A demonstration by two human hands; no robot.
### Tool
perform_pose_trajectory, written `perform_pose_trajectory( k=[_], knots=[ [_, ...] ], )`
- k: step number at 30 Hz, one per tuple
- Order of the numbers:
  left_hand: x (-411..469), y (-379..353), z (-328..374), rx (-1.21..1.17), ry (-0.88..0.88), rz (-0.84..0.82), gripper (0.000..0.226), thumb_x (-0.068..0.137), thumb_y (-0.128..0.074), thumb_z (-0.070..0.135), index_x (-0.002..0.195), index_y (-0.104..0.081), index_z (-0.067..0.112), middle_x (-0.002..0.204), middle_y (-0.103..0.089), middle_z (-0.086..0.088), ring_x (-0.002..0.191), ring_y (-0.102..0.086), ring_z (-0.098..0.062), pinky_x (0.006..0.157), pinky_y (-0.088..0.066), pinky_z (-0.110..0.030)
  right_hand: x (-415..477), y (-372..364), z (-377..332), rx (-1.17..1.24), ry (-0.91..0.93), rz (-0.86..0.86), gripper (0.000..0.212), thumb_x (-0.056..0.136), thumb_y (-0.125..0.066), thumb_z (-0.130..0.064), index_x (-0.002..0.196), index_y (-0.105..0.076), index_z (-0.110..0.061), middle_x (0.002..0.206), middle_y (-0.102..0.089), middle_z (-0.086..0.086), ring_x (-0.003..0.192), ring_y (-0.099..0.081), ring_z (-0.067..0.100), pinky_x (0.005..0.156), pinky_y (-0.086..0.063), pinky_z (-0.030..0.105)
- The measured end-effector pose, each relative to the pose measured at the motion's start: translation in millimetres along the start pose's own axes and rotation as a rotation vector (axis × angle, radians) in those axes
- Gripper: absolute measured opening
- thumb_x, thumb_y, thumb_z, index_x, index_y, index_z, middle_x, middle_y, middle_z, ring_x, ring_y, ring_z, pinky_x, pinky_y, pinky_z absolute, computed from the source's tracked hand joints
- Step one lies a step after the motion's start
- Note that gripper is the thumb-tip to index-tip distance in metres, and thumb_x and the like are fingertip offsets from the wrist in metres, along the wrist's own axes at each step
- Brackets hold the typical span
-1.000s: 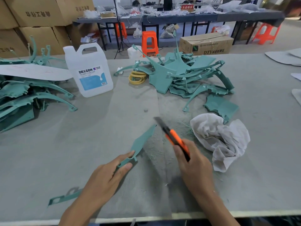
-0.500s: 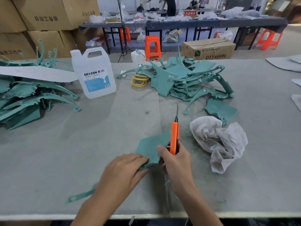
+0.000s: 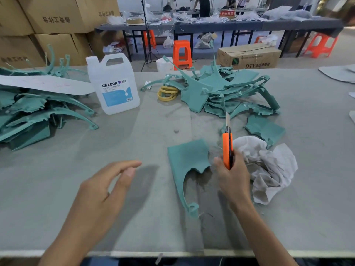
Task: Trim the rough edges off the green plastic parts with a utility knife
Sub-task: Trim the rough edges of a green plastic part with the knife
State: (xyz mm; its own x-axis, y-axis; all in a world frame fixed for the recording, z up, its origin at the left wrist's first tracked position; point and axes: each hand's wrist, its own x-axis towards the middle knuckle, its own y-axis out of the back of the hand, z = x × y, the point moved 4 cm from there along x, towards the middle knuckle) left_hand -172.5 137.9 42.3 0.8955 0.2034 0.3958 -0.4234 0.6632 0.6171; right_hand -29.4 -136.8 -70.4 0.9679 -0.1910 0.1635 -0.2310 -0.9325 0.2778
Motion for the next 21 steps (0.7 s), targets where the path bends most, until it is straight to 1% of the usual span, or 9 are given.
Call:
perform_pose_trajectory(
  k=[4, 6, 8, 10, 12, 13, 16, 18, 21],
  knots=[
    [34, -45, -39, -0.007, 0.102, -0.073, 0.014, 0.099, -0.059, 0.035, 0.098, -0.068, 0.047, 0.104, -0.068, 0.035, 0.1, -0.062, 0.01, 0.083, -0.045, -0.012, -16, 22, 5, -0.285, 0.047, -0.047, 0.026, 0.092, -0.061, -0.06, 0.105, -0.05, -0.04, 0.077, -0.061, -0.018, 0.068, -0.057, -0.002, 0.06, -0.043, 0.026],
    [53, -81, -40, 0.007, 0.048, -0.16, 0.018, 0.098, -0.054, 0.042, 0.107, -0.069, 0.041, 0.11, -0.069, 0.028, 0.103, -0.063, 0.006, 0.091, -0.048, -0.022, -27, 31, 6, -0.411, 0.114, -0.043, 0.033, 0.093, -0.053, -0.067, 0.118, -0.05, -0.044, 0.089, -0.061, -0.024, 0.078, -0.057, 0.002, 0.071, -0.046, 0.032],
    [75, -122, -35, 0.109, -0.017, -0.312, 0.037, 0.097, -0.048, 0.05, 0.125, -0.065, 0.033, 0.13, -0.065, 0.014, 0.123, -0.057, -0.009, 0.104, -0.04, -0.027, -34, 37, 4, -0.467, 0.183, -0.024, 0.036, 0.093, -0.056, -0.054, 0.127, -0.049, -0.044, 0.101, -0.056, -0.028, 0.091, -0.054, 0.011, 0.08, -0.045, 0.037],
    [91, -162, -31, 0.306, -0.013, -0.545, 0.064, 0.09, -0.047, 0.071, 0.146, -0.044, 0.039, 0.158, -0.038, 0.003, 0.147, -0.03, -0.02, 0.117, -0.022, -0.036, -36, 41, 5, -0.445, 0.191, -0.002, 0.04, 0.093, -0.064, -0.037, 0.131, -0.053, -0.039, 0.112, -0.058, -0.024, 0.102, -0.055, 0.015, 0.085, -0.046, 0.039],
    [95, -186, -36, 0.421, 0.025, -0.74, 0.095, 0.07, -0.038, 0.093, 0.153, -0.022, 0.049, 0.168, -0.007, 0.004, 0.155, -0.001, -0.018, 0.121, -0.007, -0.045, -35, 44, 5, -0.397, 0.162, 0.027, 0.041, 0.093, -0.066, -0.032, 0.133, -0.057, -0.033, 0.118, -0.063, -0.018, 0.107, -0.056, 0.018, 0.092, -0.048, 0.044],
    [96, -190, -42, 0.429, 0.034, -0.771, 0.102, 0.064, -0.033, 0.098, 0.153, -0.017, 0.051, 0.169, -0.001, 0.005, 0.154, 0.006, -0.015, 0.121, -0.004, -0.047, -36, 44, 3, -0.379, 0.156, 0.034, 0.041, 0.093, -0.066, -0.032, 0.133, -0.057, -0.034, 0.118, -0.063, -0.019, 0.108, -0.057, 0.019, 0.094, -0.049, 0.047],
    [97, -182, -63, 0.455, 0.011, -0.71, 0.1, 0.065, -0.031, 0.097, 0.152, -0.017, 0.052, 0.168, -0.004, 0.009, 0.152, 0.0, -0.01, 0.118, -0.007, -0.045, -39, 43, 0, -0.35, 0.159, 0.015, 0.04, 0.093, -0.066, -0.042, 0.13, -0.052, -0.047, 0.103, -0.058, -0.033, 0.103, -0.056, 0.02, 0.09, -0.05, 0.047],
    [96, -164, -79, 0.527, 0.028, -0.636, 0.095, 0.067, -0.033, 0.093, 0.151, -0.021, 0.051, 0.167, -0.012, 0.007, 0.15, -0.01, -0.013, 0.115, -0.012, -0.044, -39, 41, 1, -0.364, 0.145, -0.024, 0.04, 0.093, -0.064, -0.05, 0.129, -0.048, -0.055, 0.099, -0.059, -0.029, 0.102, -0.053, 0.016, 0.09, -0.051, 0.045],
    [88, -136, -102, 0.563, 0.1, -0.508, 0.095, 0.066, -0.03, 0.093, 0.15, -0.03, 0.049, 0.163, -0.021, 0.003, 0.147, -0.018, -0.018, 0.114, -0.016, -0.044, -42, 40, -2, -0.423, 0.241, -0.011, 0.039, 0.09, -0.064, -0.052, 0.128, -0.059, -0.047, 0.088, -0.057, -0.033, 0.092, -0.041, -0.013, 0.093, -0.044, 0.022]
  ],
)
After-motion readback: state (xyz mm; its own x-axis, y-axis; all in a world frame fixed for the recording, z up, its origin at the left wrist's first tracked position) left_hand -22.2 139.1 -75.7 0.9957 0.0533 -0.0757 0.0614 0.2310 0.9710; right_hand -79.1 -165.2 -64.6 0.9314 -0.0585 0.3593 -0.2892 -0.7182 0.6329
